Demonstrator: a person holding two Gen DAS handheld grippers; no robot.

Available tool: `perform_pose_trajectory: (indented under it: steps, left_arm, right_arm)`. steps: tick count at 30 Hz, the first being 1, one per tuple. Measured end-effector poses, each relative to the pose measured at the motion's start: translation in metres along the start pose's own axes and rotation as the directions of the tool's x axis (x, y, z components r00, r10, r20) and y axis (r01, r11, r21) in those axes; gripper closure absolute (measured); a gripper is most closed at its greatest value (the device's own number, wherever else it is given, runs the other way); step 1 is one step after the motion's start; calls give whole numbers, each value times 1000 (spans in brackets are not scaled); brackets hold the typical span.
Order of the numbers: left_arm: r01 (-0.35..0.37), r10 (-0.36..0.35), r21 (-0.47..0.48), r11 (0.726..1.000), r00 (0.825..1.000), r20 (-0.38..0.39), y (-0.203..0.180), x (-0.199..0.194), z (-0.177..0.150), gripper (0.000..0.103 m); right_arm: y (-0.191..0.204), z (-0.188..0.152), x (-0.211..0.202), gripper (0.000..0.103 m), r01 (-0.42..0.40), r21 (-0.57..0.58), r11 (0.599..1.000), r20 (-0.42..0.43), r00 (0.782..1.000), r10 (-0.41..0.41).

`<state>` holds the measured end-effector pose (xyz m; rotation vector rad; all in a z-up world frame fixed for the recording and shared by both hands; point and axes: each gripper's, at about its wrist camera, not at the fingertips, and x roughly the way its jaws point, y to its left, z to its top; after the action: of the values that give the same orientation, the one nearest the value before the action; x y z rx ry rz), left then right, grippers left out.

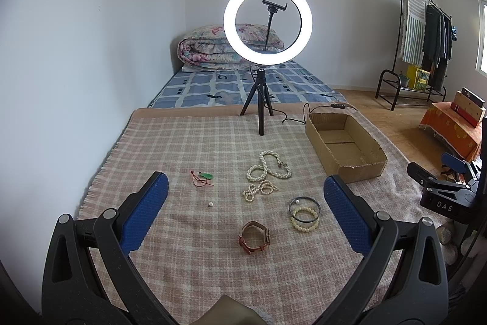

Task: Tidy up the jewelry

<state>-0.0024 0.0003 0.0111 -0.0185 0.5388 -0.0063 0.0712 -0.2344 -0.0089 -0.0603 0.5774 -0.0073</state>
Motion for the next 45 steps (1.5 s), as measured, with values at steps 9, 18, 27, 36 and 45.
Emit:
perform_pose_trajectory:
  steps: [9, 18, 27, 36, 45]
  left_arm:
    - [0, 0, -1, 1000, 1000, 0, 0, 1, -1, 0]
    - [-1, 1, 0, 1000, 1000, -2, 0, 1, -1, 0]
    - [-18, 18, -11, 1000, 1000, -20, 2, 3, 0, 0]
    - [-75, 73, -45, 996, 997, -32, 39, 17, 6, 0]
    - [-109, 104, -74, 991, 992, -65, 87, 41, 21, 0]
  right_arm:
    - [0, 0, 0, 0, 1, 1, 1000, 0, 1000, -1]
    - [3, -2, 1, 0, -7, -4, 1000, -4, 1000, 7]
    - [5, 0, 3, 0, -15, -7, 1000, -13, 1000, 15]
    - [13, 2, 10, 0, -46, -28, 999, -24, 999, 45]
    - [30, 4, 32, 0, -108, -56, 993, -48, 993, 106]
